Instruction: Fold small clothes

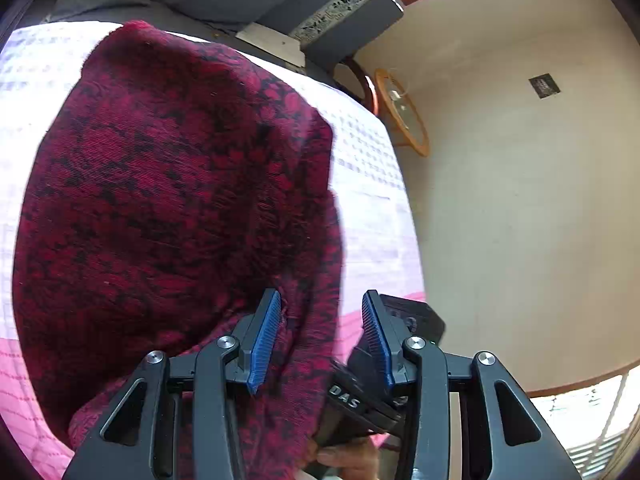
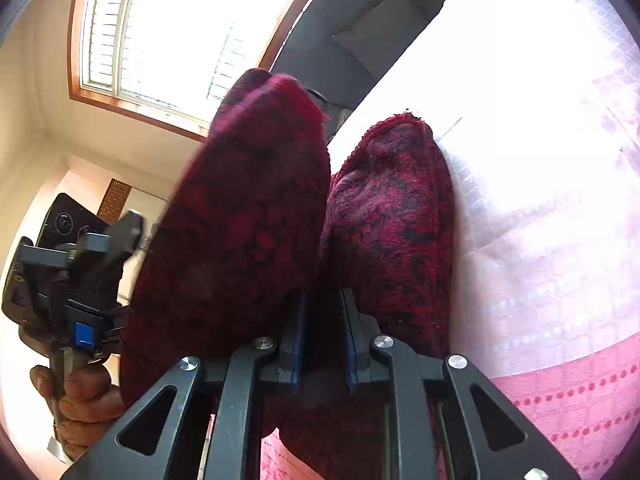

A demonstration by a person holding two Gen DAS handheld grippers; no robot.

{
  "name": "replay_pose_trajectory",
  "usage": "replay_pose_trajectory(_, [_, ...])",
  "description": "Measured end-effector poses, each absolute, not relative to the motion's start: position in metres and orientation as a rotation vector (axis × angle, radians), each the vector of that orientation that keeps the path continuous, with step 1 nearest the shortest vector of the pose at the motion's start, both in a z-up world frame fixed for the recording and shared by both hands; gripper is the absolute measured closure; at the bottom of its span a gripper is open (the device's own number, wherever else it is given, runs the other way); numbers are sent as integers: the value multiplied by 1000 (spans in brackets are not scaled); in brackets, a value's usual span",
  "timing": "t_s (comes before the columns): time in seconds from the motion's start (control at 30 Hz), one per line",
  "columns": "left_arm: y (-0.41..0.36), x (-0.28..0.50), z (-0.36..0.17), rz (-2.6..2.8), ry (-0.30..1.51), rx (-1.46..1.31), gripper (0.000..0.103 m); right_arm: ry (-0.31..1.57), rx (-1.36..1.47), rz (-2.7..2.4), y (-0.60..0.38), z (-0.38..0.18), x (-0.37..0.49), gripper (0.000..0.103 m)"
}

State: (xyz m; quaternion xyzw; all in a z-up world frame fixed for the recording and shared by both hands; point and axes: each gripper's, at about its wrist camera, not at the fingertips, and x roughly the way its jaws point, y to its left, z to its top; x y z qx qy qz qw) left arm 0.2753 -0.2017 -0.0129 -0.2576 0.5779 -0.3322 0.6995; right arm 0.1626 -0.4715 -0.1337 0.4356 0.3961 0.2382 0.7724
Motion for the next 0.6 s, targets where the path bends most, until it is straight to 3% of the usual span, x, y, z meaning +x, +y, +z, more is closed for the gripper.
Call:
replay_pose_trajectory(0.13, [-212,263,15,-889,1246,-574,54,829,1030,535,-490,-142,154,82])
replay_pose_trajectory(0.27, [-187,246,51,-902,1040,-511,53,799,1076,522,-509,-143,142,71])
replay_pose_trajectory(0.33, [-158,240,52,-864,922,-470,42,765,1124,533,-519,-143,133,66])
replay_pose_trajectory(0.47, [-113,224,18,-743,802,-293,42,703,1176,531,-537,-134,126,52])
replay_pose_trajectory(0.6, [-101,211,-45,-767,871,-273,42,722,1121,511,-531,-114,135,49])
